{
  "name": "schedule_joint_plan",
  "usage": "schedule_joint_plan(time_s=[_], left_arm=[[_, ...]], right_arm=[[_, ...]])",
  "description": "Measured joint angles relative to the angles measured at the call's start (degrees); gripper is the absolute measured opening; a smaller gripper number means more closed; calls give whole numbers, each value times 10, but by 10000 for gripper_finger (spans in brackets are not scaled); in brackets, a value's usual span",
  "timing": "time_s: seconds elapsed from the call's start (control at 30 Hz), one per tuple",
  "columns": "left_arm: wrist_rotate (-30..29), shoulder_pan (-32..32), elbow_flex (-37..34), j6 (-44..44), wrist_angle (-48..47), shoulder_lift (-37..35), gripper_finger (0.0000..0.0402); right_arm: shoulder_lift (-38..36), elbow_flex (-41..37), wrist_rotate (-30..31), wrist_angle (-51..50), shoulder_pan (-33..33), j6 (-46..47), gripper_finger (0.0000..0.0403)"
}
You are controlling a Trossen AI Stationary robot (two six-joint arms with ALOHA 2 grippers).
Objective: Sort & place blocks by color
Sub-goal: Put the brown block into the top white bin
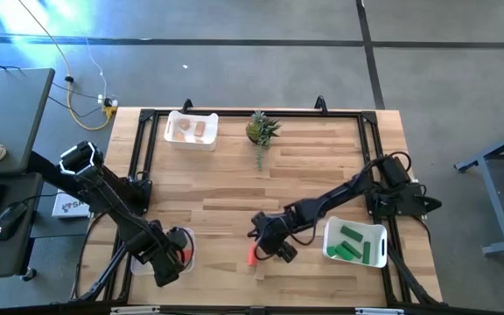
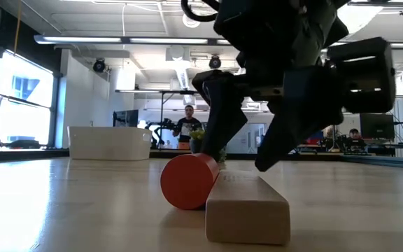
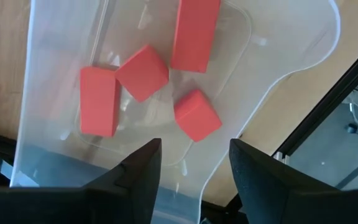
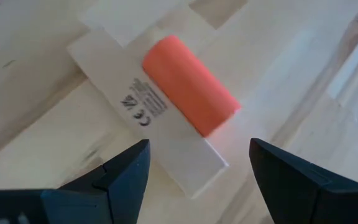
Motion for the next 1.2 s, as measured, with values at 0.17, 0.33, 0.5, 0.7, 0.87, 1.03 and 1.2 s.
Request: schedule_joint_plan(time_s=[0.17, 0.33, 0.5, 0.7, 0.87, 1.03, 1.2], left_arm=[[-1, 0, 0, 4, 0, 0, 174], [-1, 0, 0, 4, 0, 0, 174], [-2, 0, 0, 4, -2, 0, 174], [-16, 0, 0, 5, -2, -1, 174], [-34, 0, 0, 5, -2, -1, 174], [-34, 0, 0, 0, -2, -1, 174], [-34, 0, 0, 0, -2, -1, 174]], right_arm=[[1, 0, -14, -3, -14, -1, 261], [9, 0, -42, -3, -22, -10, 261], [16, 0, -58, -7, -17, -24, 261], [16, 0, -69, -5, -16, -28, 261], [31, 0, -70, 0, -14, -24, 261], [29, 2, -48, -22, -7, -11, 261], [27, 2, -33, -29, 2, -11, 261]])
